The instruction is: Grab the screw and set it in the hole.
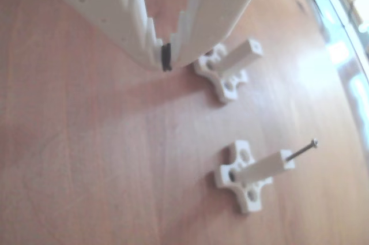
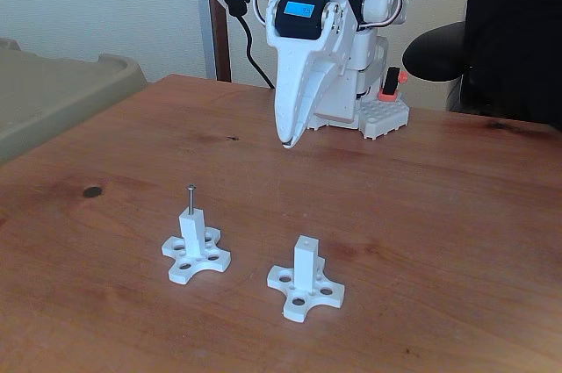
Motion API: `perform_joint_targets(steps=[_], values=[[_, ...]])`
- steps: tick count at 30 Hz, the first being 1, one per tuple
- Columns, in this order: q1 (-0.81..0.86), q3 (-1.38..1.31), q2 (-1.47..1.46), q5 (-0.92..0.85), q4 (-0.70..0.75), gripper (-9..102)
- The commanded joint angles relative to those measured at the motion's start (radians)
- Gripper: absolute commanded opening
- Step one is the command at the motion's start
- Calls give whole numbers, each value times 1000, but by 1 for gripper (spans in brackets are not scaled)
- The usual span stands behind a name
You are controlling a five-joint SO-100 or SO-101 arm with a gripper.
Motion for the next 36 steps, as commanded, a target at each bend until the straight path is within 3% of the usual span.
perform_joint_targets(steps=[1, 27, 36], values=[[-64, -15, 20, -80, 23, -4], [-63, -15, 18, -77, 21, -4], [-44, -64, -117, -41, -86, -4]])
